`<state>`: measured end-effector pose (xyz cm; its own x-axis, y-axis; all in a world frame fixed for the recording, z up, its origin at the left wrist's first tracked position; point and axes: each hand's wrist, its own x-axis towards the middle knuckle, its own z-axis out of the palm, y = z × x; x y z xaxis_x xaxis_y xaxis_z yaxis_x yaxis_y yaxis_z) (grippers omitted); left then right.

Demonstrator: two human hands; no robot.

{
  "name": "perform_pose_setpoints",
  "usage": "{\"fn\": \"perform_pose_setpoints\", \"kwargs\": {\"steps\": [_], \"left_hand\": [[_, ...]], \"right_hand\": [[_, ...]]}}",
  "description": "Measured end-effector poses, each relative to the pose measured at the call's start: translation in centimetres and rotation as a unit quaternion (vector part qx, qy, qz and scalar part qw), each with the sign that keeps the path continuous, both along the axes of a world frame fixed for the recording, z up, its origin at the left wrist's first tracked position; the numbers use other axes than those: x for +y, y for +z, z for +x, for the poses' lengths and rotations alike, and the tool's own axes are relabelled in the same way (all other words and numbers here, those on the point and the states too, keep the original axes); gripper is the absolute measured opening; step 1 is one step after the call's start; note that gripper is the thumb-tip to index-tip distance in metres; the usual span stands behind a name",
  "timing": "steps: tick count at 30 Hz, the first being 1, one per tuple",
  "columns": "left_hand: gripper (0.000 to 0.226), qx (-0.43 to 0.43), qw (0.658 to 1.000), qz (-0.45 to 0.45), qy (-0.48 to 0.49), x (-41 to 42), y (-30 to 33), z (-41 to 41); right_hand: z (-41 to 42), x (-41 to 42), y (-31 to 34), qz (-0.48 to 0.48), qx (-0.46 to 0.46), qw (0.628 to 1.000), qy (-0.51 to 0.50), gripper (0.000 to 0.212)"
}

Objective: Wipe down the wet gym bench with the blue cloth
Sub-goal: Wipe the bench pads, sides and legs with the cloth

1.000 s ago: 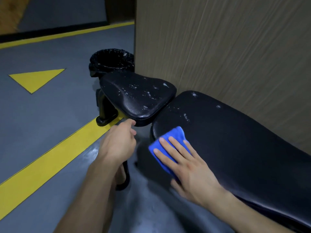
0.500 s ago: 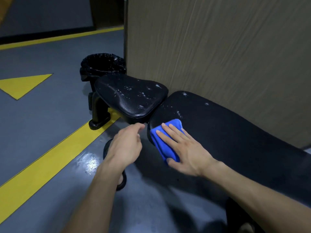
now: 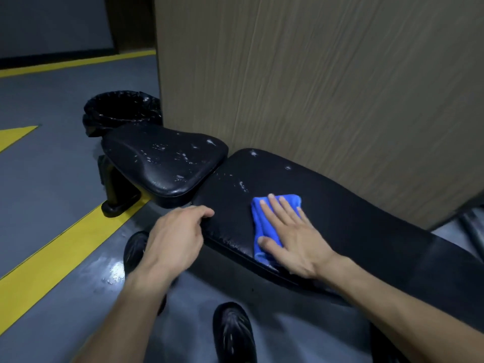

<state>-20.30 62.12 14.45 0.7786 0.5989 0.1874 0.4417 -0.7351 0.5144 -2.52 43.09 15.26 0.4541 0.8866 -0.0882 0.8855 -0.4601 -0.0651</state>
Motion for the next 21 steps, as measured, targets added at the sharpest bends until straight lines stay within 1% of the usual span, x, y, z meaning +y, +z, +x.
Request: {"fn": "perform_pose_setpoints", "kwargs": {"steps": [2, 3, 4, 5, 6, 7, 9, 10, 11, 13, 15, 17, 19, 20, 21], "left_hand": [[0.044, 0.021, 1.000, 0.010, -0.014, 1.3, 1.0, 0.7], [0.045, 0.033, 0.999, 0.014, -0.025, 1.8, 1.4, 1.1], [0.046, 0.047, 0.998, 0.019, -0.037, 2.2, 1.8, 1.5], [0.048, 0.060, 0.997, 0.025, -0.045, 2.6, 2.1, 1.9], [0.049, 0.072, 0.996, 0.029, -0.049, 3.0, 2.4, 2.2], [0.049, 0.083, 0.995, 0.031, -0.053, 3.2, 2.7, 2.5], [0.049, 0.106, 0.992, 0.031, -0.061, 3.7, 3.1, 3.0], [0.049, 0.113, 0.991, 0.028, -0.064, 4.0, 3.2, 3.2], [0.047, 0.113, 0.991, 0.025, -0.065, 4.3, 3.3, 3.4], [0.044, 0.111, 0.991, 0.028, -0.066, 4.9, 3.2, 3.6], [0.042, 0.109, 0.991, 0.031, -0.066, 5.3, 3.0, 3.6], [0.041, 0.110, 0.991, 0.039, -0.070, 5.4, 3.0, 3.6], [0.041, 0.113, 0.989, 0.056, -0.072, 5.2, 3.0, 3.6], [0.041, 0.113, 0.989, 0.059, -0.069, 5.1, 2.9, 3.4], [0.041, 0.109, 0.990, 0.054, -0.065, 4.8, 2.8, 3.1]], "right_hand": [[-0.6, 0.4, -0.2, 0.013, 0.011, 0.997, 0.079, 0.080], [0.2, 0.7, -0.3, 0.019, 0.020, 0.994, 0.102, 0.079], [1.7, 1.0, -0.4, 0.024, 0.025, 0.993, 0.109, 0.078], [3.6, 1.4, -0.6, 0.031, 0.023, 0.995, 0.097, 0.078], [5.9, 2.0, -0.8, 0.044, 0.017, 0.997, 0.060, 0.078], [8.4, 2.6, -1.0, 0.062, 0.013, 0.998, 0.003, 0.079], [13.3, 4.2, -1.4, 0.080, 0.005, 0.990, -0.118, 0.078], [15.3, 5.2, -1.6, 0.079, 0.000, 0.984, -0.163, 0.077], [16.8, 6.2, -1.8, 0.072, -0.003, 0.979, -0.192, 0.078], [17.9, 8.5, -1.9, 0.056, -0.006, 0.974, -0.218, 0.080], [16.4, 9.8, -1.7, 0.051, -0.013, 0.981, -0.187, 0.081], [13.4, 8.9, -1.6, 0.077, -0.006, 0.994, -0.082, 0.084], [11.6, 6.1, -1.6, 0.092, 0.026, 0.995, 0.019, 0.083], [12.3, 4.7, -1.6, 0.094, 0.028, 0.994, 0.044, 0.081], [13.7, 3.6, -1.8, 0.101, 0.021, 0.994, 0.035, 0.081]]}}
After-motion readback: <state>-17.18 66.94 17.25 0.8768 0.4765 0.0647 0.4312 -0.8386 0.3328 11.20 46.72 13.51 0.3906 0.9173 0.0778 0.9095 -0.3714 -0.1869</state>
